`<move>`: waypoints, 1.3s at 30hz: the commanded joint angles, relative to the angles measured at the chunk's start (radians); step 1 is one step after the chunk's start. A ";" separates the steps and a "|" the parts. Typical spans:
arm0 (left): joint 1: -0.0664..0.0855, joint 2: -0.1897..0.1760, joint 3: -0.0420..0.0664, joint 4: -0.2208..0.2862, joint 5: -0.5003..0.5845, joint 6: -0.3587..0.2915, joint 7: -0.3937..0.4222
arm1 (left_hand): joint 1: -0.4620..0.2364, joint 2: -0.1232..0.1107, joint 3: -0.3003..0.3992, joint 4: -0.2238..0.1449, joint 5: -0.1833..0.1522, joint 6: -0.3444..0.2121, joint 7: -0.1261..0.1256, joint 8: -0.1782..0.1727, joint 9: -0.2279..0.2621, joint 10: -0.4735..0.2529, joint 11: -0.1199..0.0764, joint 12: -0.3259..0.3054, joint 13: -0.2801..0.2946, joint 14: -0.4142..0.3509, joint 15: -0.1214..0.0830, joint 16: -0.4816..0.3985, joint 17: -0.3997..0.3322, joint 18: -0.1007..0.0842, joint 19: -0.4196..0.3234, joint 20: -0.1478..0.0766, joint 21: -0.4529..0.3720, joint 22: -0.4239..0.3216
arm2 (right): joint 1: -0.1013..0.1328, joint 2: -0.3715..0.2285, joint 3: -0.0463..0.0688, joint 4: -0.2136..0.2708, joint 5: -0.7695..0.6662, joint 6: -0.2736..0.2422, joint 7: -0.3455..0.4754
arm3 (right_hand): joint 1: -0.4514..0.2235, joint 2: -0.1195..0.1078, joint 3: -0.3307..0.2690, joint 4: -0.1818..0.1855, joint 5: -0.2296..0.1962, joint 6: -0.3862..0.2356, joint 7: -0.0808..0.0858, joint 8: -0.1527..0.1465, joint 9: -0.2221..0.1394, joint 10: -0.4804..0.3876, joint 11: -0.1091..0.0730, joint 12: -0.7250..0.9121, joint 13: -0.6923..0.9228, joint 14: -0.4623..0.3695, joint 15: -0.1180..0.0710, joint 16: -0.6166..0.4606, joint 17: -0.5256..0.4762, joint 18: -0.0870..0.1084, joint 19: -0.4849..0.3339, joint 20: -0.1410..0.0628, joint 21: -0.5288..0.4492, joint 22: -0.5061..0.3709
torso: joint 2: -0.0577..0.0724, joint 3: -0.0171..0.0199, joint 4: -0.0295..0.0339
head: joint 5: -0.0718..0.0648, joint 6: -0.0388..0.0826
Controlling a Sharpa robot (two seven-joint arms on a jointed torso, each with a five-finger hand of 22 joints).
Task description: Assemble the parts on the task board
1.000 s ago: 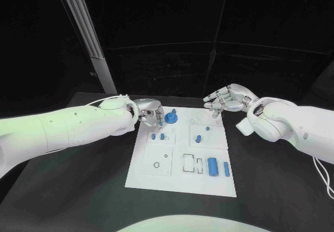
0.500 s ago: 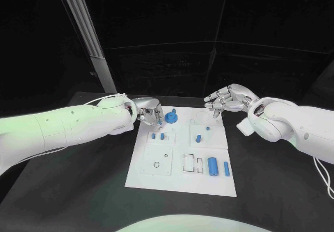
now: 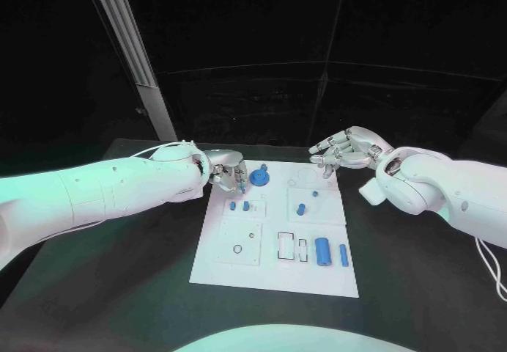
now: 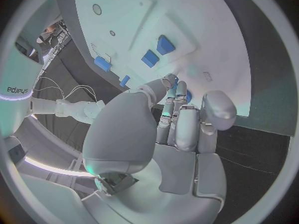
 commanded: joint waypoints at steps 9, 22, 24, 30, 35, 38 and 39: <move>-0.001 0.012 0.000 -0.010 -0.006 0.027 -0.005 | -0.007 -0.003 0.004 -0.001 0.001 0.007 0.000 -0.006 0.001 0.006 0.001 -0.007 0.001 0.021 -0.002 0.005 -0.002 -0.012 0.002 -0.002 0.005 0.002 | 0.002 0.001 0.001 0.001 0.000 0.000 0.010 | 0.000 0.006 0.001 0.005 0.006 -0.007 0.000 0.004 0.002 -0.005 -0.001 0.007 0.002 -0.006 -0.003 0.004 0.001 0.001 -0.006 0.003 0.002 0.001 | 0.000 -0.0003 0.0009 | -0.001 -0.003; -0.001 0.020 0.000 -0.014 -0.006 0.034 -0.006 | -0.009 -0.004 0.003 -0.001 0.000 0.007 0.000 -0.007 0.001 0.006 0.001 -0.008 0.001 0.021 -0.002 0.005 -0.003 -0.012 0.002 -0.002 0.004 0.001 | 0.002 0.003 0.001 0.000 0.000 0.001 0.010 | 0.000 0.006 0.001 0.005 0.006 -0.007 0.000 0.004 0.002 -0.005 -0.001 0.007 0.002 -0.006 -0.003 0.004 0.001 0.001 -0.006 0.003 0.002 0.001 | -0.001 0.0000 0.0004 | 0.000 -0.004; -0.001 0.021 0.000 -0.015 -0.006 0.035 -0.008 | -0.011 -0.004 0.002 0.000 0.000 0.007 0.000 -0.008 0.001 0.006 0.001 -0.009 0.001 0.021 -0.002 0.005 -0.004 -0.012 0.001 -0.002 0.004 0.001 | 0.002 0.004 0.001 0.000 0.000 0.001 0.010 | 0.000 0.006 0.001 0.005 0.006 -0.007 0.000 0.004 0.002 -0.005 -0.001 0.007 0.002 -0.006 -0.003 0.004 0.001 0.001 -0.006 0.003 0.002 0.001 | -0.001 -0.0001 0.0003 | 0.000 -0.004; -0.002 0.023 0.000 -0.017 -0.006 0.049 -0.025 | -0.020 -0.008 -0.002 0.001 0.000 0.002 0.001 -0.014 -0.001 0.003 0.002 -0.016 0.000 0.020 -0.002 0.004 -0.008 -0.012 -0.001 -0.002 0.002 0.000 | 0.002 0.004 0.001 0.000 0.000 0.002 0.010 | 0.000 0.006 0.001 0.005 0.006 -0.007 0.000 0.004 0.002 -0.005 -0.001 0.007 0.002 -0.006 -0.003 0.004 0.001 0.001 -0.006 0.003 0.002 0.001 | 0.000 -0.0002 0.0004 | -0.001 -0.004; -0.002 0.026 0.000 -0.020 -0.006 0.066 -0.041 | -0.027 -0.011 -0.006 0.002 0.000 -0.007 0.003 -0.023 -0.003 -0.006 0.005 -0.027 -0.001 0.018 0.001 0.001 -0.016 -0.011 -0.005 0.000 -0.004 -0.006 | 0.002 0.003 0.001 0.000 0.000 0.002 0.010 | 0.000 0.007 0.000 0.008 0.007 -0.007 0.000 0.006 0.002 -0.006 -0.001 0.008 0.004 -0.007 -0.003 0.007 0.002 0.002 -0.006 0.003 0.002 0.003 | 0.000 -0.0003 0.0008 | -0.001 -0.005; -0.002 0.026 0.000 -0.020 -0.006 0.073 -0.047 | -0.029 -0.012 -0.007 0.002 0.000 -0.011 0.004 -0.028 -0.004 -0.010 0.007 -0.032 -0.002 0.017 0.002 0.000 -0.019 -0.011 -0.007 0.001 -0.006 -0.007 | 0.002 0.003 0.001 0.000 0.000 0.002 0.010 | 0.000 0.007 0.000 0.008 0.007 -0.007 0.000 0.006 0.002 -0.006 -0.001 0.008 0.004 -0.007 -0.003 0.007 0.002 0.002 -0.006 0.003 0.002 0.003 | 0.000 -0.0007 0.0011 | -0.001 -0.005; -0.002 0.027 0.000 -0.021 -0.006 0.075 -0.048 | -0.031 -0.013 -0.008 0.002 0.000 -0.014 0.005 -0.030 -0.005 -0.013 0.008 -0.035 -0.002 0.016 0.003 0.000 -0.020 -0.010 -0.008 0.002 -0.007 -0.008 | 0.002 0.003 0.001 0.000 0.000 0.003 0.010 | 0.000 0.007 0.000 0.008 0.007 -0.007 0.000 0.006 0.002 -0.006 -0.001 0.008 0.004 -0.007 -0.003 0.007 0.002 0.002 -0.006 0.003 0.002 0.003 | 0.000 -0.0008 0.0011 | -0.001 -0.006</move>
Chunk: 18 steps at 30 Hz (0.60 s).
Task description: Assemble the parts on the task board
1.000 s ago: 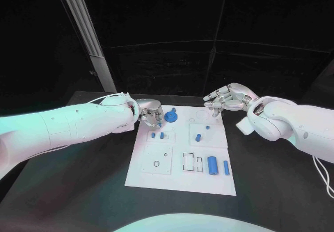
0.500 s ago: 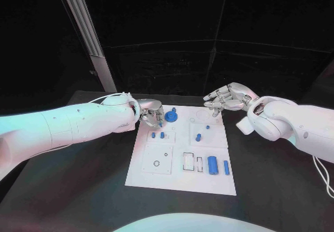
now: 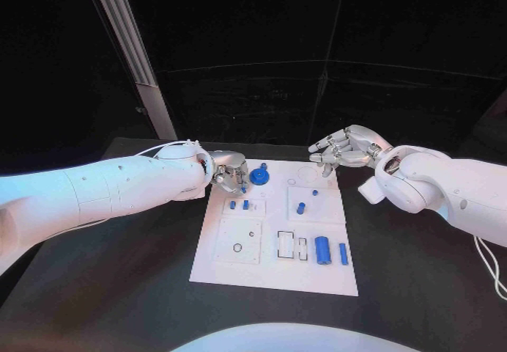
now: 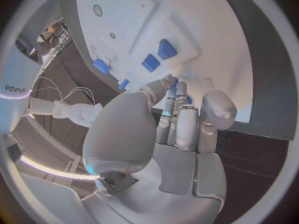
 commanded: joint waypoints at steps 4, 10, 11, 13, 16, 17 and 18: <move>0.001 0.001 0.000 -0.001 -0.003 0.032 -0.026 | -0.015 -0.006 -0.009 0.001 0.000 -0.017 0.004 -0.014 -0.003 -0.015 0.006 -0.015 -0.002 0.015 0.005 -0.002 -0.006 -0.010 -0.010 0.004 -0.010 -0.005 | 0.002 0.000 0.001 0.001 0.000 0.002 0.009 | 0.000 0.007 0.000 0.008 0.007 -0.007 0.000 0.006 0.001 -0.006 -0.001 0.003 0.001 -0.007 -0.003 0.007 0.001 0.002 -0.006 0.003 0.002 0.001 | 0.000 -0.0007 0.0002 | 0.000 -0.002; 0.001 0.001 0.000 -0.002 -0.003 0.023 -0.021 | -0.024 -0.015 -0.014 0.001 0.000 -0.057 0.010 -0.045 -0.007 -0.045 0.015 -0.034 -0.003 0.013 0.012 -0.004 -0.015 -0.009 -0.015 0.010 -0.015 -0.007 | 0.002 0.001 0.001 0.000 0.000 0.002 0.009 | 0.000 0.007 0.000 0.008 0.007 -0.007 0.000 0.006 0.001 -0.006 -0.001 0.003 0.001 -0.007 -0.003 0.007 0.001 0.002 -0.006 0.003 0.002 0.001 | 0.000 -0.0006 0.0004 | 0.000 -0.001; 0.001 0.001 0.000 -0.002 -0.003 0.022 -0.021 | -0.025 -0.017 -0.015 0.001 0.000 -0.065 0.011 -0.051 -0.007 -0.049 0.016 -0.036 -0.003 0.012 0.014 -0.004 -0.017 -0.009 -0.015 0.011 -0.015 -0.007 | 0.002 0.001 0.001 0.000 0.000 0.002 0.009 | 0.000 0.007 0.000 0.008 0.007 -0.007 0.000 0.006 0.001 -0.006 -0.001 0.003 0.001 -0.007 -0.003 0.007 0.001 0.002 -0.006 0.003 0.002 0.001 | 0.000 -0.0005 0.0002 | 0.000 0.000; 0.001 0.001 0.000 -0.002 -0.003 0.019 -0.021 | -0.026 -0.018 -0.016 0.001 0.000 -0.075 0.012 -0.059 -0.007 -0.054 0.017 -0.038 -0.002 0.012 0.015 -0.005 -0.019 -0.009 -0.016 0.012 -0.016 -0.007 | 0.002 0.000 0.001 0.000 0.000 0.002 0.009 | 0.000 0.007 0.000 0.008 0.007 -0.007 0.000 0.006 0.001 -0.006 -0.001 0.003 0.001 -0.007 -0.003 0.007 0.001 0.002 -0.006 0.003 0.002 0.001 | 0.000 -0.0005 0.0000 | 0.000 0.000; 0.001 -0.002 0.000 0.000 -0.003 0.012 -0.018 | -0.029 -0.022 -0.019 0.001 0.000 -0.094 0.013 -0.073 -0.007 -0.060 0.017 -0.041 -0.002 0.011 0.015 -0.005 -0.022 -0.008 -0.017 0.014 -0.017 -0.007 | 0.002 0.000 0.001 0.000 0.000 0.001 0.008 | 0.000 0.008 -0.001 0.009 0.007 -0.007 0.000 0.006 0.001 -0.006 -0.001 0.004 0.001 -0.008 -0.003 0.007 0.001 0.002 -0.007 0.003 0.002 0.001 | 0.000 -0.0005 0.0001 | 0.000 -0.001; 0.001 -0.003 0.000 0.000 -0.003 0.008 -0.017 | -0.030 -0.023 -0.020 0.001 0.000 -0.098 0.013 -0.076 -0.007 -0.061 0.017 -0.041 -0.001 0.011 0.015 -0.005 -0.022 -0.008 -0.017 0.014 -0.017 -0.007 | 0.002 -0.001 0.001 0.000 0.000 0.000 0.007 | 0.000 0.008 -0.001 0.009 0.007 -0.007 0.000 0.006 0.001 -0.006 -0.001 0.004 0.001 -0.008 -0.003 0.007 0.001 0.002 -0.007 0.003 0.002 0.001 | 0.000 -0.0006 0.0002 | 0.000 -0.001; 0.001 -0.004 0.000 0.000 -0.003 0.005 -0.016 | -0.031 -0.024 -0.021 0.001 0.000 -0.101 0.013 -0.079 -0.007 -0.062 0.017 -0.041 -0.001 0.011 0.015 -0.005 -0.023 -0.008 -0.017 0.014 -0.017 -0.007 | 0.002 -0.001 0.001 0.000 0.000 -0.001 0.007 | 0.000 0.008 -0.001 0.009 0.007 -0.007 0.000 0.006 0.001 -0.006 -0.001 0.004 0.001 -0.008 -0.003 0.007 0.001 0.002 -0.007 0.003 0.002 0.001 | 0.000 -0.0006 0.0003 | 0.000 -0.001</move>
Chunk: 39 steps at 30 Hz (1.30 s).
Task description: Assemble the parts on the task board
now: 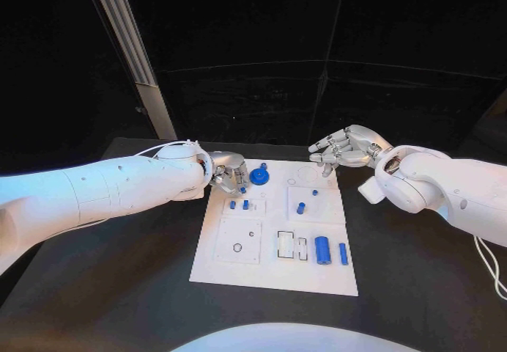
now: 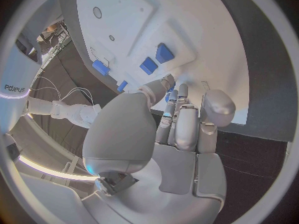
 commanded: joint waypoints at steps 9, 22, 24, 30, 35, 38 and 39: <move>0.001 -0.032 0.001 0.008 0.032 -0.037 0.008 | -0.009 -0.008 -0.012 -0.003 0.000 -0.027 0.003 -0.023 0.001 -0.027 0.004 -0.012 0.000 0.009 0.009 -0.007 -0.008 -0.005 -0.012 0.005 -0.017 -0.012 | 0.002 -0.003 0.000 -0.028 -0.090 0.004 -0.017 | 0.037 0.007 0.012 -0.010 -0.023 0.005 -0.002 0.015 0.003 -0.069 0.004 -0.027 -0.016 -0.045 0.002 -0.013 -0.010 0.001 -0.007 0.004 0.007 0.007 | -0.001 -0.0015 0.0009 | -0.001 0.003; 0.004 -0.156 -0.001 0.079 0.842 -0.146 0.399 | 0.021 0.036 0.029 -0.012 0.003 0.047 0.032 0.010 0.010 -0.026 0.023 0.010 0.004 -0.080 0.024 -0.130 -0.235 0.038 -0.127 0.019 -0.222 -0.223 | -0.030 -0.036 0.000 0.016 -0.764 -0.042 -0.150 | 0.141 0.012 0.128 -0.097 -0.093 0.114 -0.025 0.034 0.006 -0.112 -0.013 -0.069 -0.117 0.144 -0.033 0.105 0.050 -0.033 0.143 -0.046 0.408 0.380 | -0.001 -0.0002 -0.0002 | -0.054 0.027; 0.003 -0.169 -0.002 0.109 0.982 -0.131 0.455 | 0.016 0.036 0.018 -0.010 0.003 0.051 0.030 0.016 0.009 -0.021 0.021 0.022 0.005 -0.142 0.025 -0.206 -0.364 0.059 -0.193 0.020 -0.324 -0.321 | -0.041 -0.039 0.000 0.032 -0.851 -0.060 -0.174 | 0.132 0.005 0.138 -0.097 -0.103 0.117 -0.024 0.030 0.004 -0.113 -0.012 -0.070 -0.126 0.148 -0.033 0.110 0.056 -0.036 0.139 -0.048 0.439 0.412 | -0.001 -0.0018 0.0004 | -0.060 0.029; -0.002 -0.195 -0.004 0.182 1.249 -0.076 0.526 | -0.011 0.036 -0.038 0.006 0.002 0.054 0.022 0.026 0.008 -0.005 0.014 0.050 0.009 -0.220 0.024 -0.300 -0.514 0.060 -0.231 0.021 -0.370 -0.348 | -0.065 -0.038 0.001 0.059 -1.001 -0.100 -0.218 | 0.102 -0.019 0.175 -0.092 -0.114 0.100 -0.015 0.005 -0.004 -0.147 0.002 -0.092 -0.164 0.144 -0.022 0.109 0.068 -0.036 0.100 -0.044 0.470 0.435 | -0.003 -0.0004 0.0000 | -0.073 0.034; -0.004 -0.214 -0.008 0.230 1.350 -0.057 0.542 | -0.016 0.041 -0.064 0.010 0.003 0.054 0.022 0.029 0.007 -0.005 0.014 0.058 0.009 -0.238 0.024 -0.321 -0.549 0.060 -0.237 0.022 -0.386 -0.357 | -0.079 -0.029 0.001 0.065 -1.049 -0.117 -0.231 | 0.085 -0.040 0.205 -0.086 -0.120 0.072 -0.007 -0.023 -0.008 -0.193 0.016 -0.123 -0.210 0.149 -0.012 0.108 0.074 -0.036 0.081 -0.035 0.497 0.462 | -0.001 0.0009 0.0010 | -0.081 0.036; -0.005 -0.223 -0.009 0.247 1.372 -0.053 0.544 | -0.015 0.043 -0.069 0.010 0.003 0.053 0.023 0.030 0.007 -0.006 0.014 0.060 0.008 -0.240 0.024 -0.323 -0.552 0.060 -0.237 0.022 -0.390 -0.360 | -0.085 -0.021 0.001 0.063 -1.059 -0.118 -0.233 | 0.077 -0.049 0.226 -0.084 -0.123 0.069 -0.003 -0.031 -0.006 -0.195 0.020 -0.125 -0.234 0.154 -0.010 0.109 0.079 -0.036 0.075 -0.031 0.524 0.490 | -0.001 0.0003 0.0029 | -0.082 0.036; -0.005 -0.226 -0.010 0.252 1.377 -0.052 0.544 | -0.015 0.043 -0.070 0.010 0.003 0.053 0.023 0.030 0.007 -0.007 0.014 0.061 0.008 -0.241 0.024 -0.323 -0.552 0.060 -0.238 0.022 -0.391 -0.360 | -0.086 -0.019 0.001 0.062 -1.061 -0.117 -0.234 | 0.076 -0.051 0.233 -0.085 -0.123 0.068 -0.003 -0.033 -0.006 -0.195 0.020 -0.125 -0.241 0.157 -0.010 0.110 0.080 -0.037 0.075 -0.029 0.534 0.502 | 0.000 0.0000 0.0026 | -0.082 0.036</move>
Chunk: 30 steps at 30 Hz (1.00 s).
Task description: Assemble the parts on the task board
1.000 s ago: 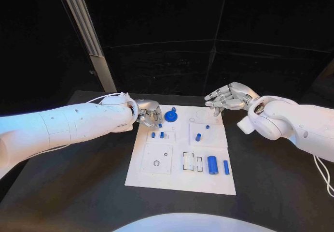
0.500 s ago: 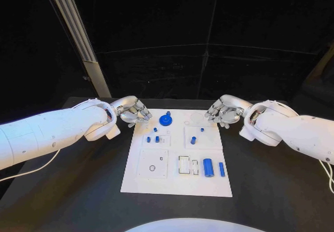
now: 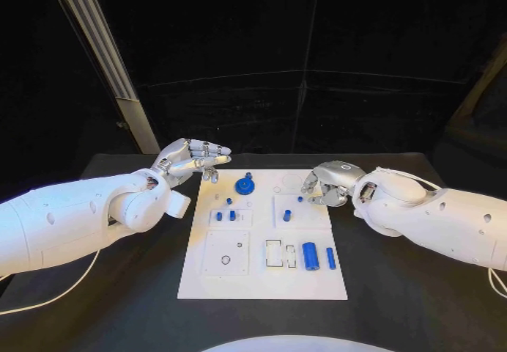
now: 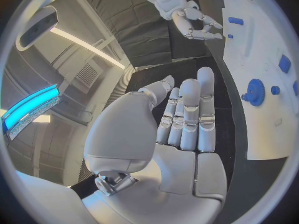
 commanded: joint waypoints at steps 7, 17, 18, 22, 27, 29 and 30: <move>0.000 -0.016 -0.001 0.035 0.151 0.037 0.050 | -0.007 0.008 -0.012 0.000 0.003 0.004 0.000 0.005 -0.002 0.004 -0.001 0.005 0.000 -0.011 0.000 -0.008 -0.004 0.005 -0.010 0.001 -0.012 -0.005 | -0.007 0.022 0.001 -0.013 -0.087 -0.043 -0.041 | -0.015 -0.020 0.050 -0.001 -0.012 -0.017 0.004 -0.011 0.001 -0.008 0.006 -0.002 -0.049 0.015 0.008 0.010 0.014 -0.018 -0.010 0.006 0.073 0.081 | 0.003 -0.0006 -0.0004 | 0.000 -0.001; 0.000 -0.020 -0.001 0.047 0.154 0.042 0.039 | -0.003 0.011 -0.018 -0.002 0.003 0.003 0.000 0.006 -0.002 0.002 -0.001 0.008 -0.001 -0.015 0.000 -0.011 -0.008 0.005 -0.012 0.001 -0.018 -0.009 | -0.014 0.052 0.001 -0.052 -0.061 0.010 -0.031 | -0.018 -0.019 0.102 -0.006 -0.025 -0.013 0.006 -0.008 0.003 0.000 0.007 0.008 -0.076 0.037 0.008 0.064 0.066 -0.027 0.002 0.008 0.142 0.160 | 0.004 -0.0007 0.0011 | 0.000 -0.007; 0.000 -0.020 -0.001 0.047 0.154 0.043 0.039 | -0.003 0.011 -0.018 -0.002 0.003 0.003 0.000 0.006 -0.002 0.002 -0.001 0.008 -0.001 -0.015 0.000 -0.011 -0.008 0.005 -0.012 0.001 -0.018 -0.009 | -0.016 0.054 0.001 -0.055 -0.059 0.015 -0.030 | -0.018 -0.019 0.103 -0.006 -0.025 -0.013 0.006 -0.008 0.003 0.000 0.007 0.008 -0.076 0.037 0.008 0.065 0.067 -0.027 0.002 0.008 0.142 0.161 | 0.004 -0.0009 0.0017 | 0.000 -0.008; 0.000 -0.021 -0.001 0.051 0.154 0.043 0.038 | -0.001 0.013 -0.019 -0.004 0.003 0.003 0.001 0.007 -0.002 0.001 -0.001 0.009 -0.001 -0.017 0.000 -0.012 -0.009 0.005 -0.012 0.001 -0.020 -0.010 | -0.021 0.064 0.001 -0.062 -0.054 0.033 -0.024 | -0.023 -0.020 0.121 -0.007 -0.027 -0.008 0.005 -0.008 0.003 0.003 0.006 0.011 -0.079 0.043 0.008 0.084 0.085 -0.030 0.005 0.008 0.163 0.185 | 0.003 -0.0003 0.0007 | 0.002 -0.011; 0.000 -0.023 -0.001 0.054 0.154 0.044 0.036 | 0.000 0.014 -0.020 -0.004 0.003 0.003 0.001 0.007 -0.002 0.001 -0.001 0.010 -0.001 -0.018 0.000 -0.013 -0.010 0.005 -0.012 0.001 -0.021 -0.011 | -0.025 0.074 0.001 -0.068 -0.051 0.047 -0.020 | -0.030 -0.023 0.140 -0.009 -0.028 0.001 0.003 -0.006 0.005 0.012 0.004 0.016 -0.079 0.051 0.006 0.115 0.114 -0.036 0.012 0.008 0.196 0.225 | 0.003 -0.0007 -0.0005 | 0.004 -0.014; 0.000 -0.023 -0.001 0.054 0.155 0.043 0.036 | 0.000 0.014 -0.020 -0.004 0.003 0.003 0.001 0.007 -0.002 0.001 -0.001 0.010 -0.001 -0.018 0.000 -0.013 -0.010 0.005 -0.012 0.001 -0.021 -0.011 | -0.026 0.076 0.001 -0.070 -0.050 0.051 -0.018 | -0.032 -0.023 0.147 -0.010 -0.029 0.005 0.003 -0.006 0.005 0.015 0.003 0.018 -0.079 0.054 0.006 0.126 0.123 -0.038 0.015 0.008 0.208 0.239 | 0.003 -0.0009 -0.0004 | 0.005 -0.015; 0.000 -0.023 -0.001 0.054 0.155 0.043 0.035 | 0.000 0.014 -0.020 -0.004 0.003 0.003 0.001 0.007 -0.002 0.001 -0.001 0.010 -0.001 -0.018 0.000 -0.013 -0.010 0.005 -0.012 0.001 -0.021 -0.011 | -0.026 0.077 0.001 -0.070 -0.050 0.053 -0.018 | -0.033 -0.024 0.149 -0.011 -0.029 0.007 0.003 -0.005 0.006 0.017 0.003 0.018 -0.079 0.055 0.005 0.129 0.127 -0.038 0.016 0.007 0.212 0.244 | 0.003 -0.0011 -0.0004 | 0.005 -0.015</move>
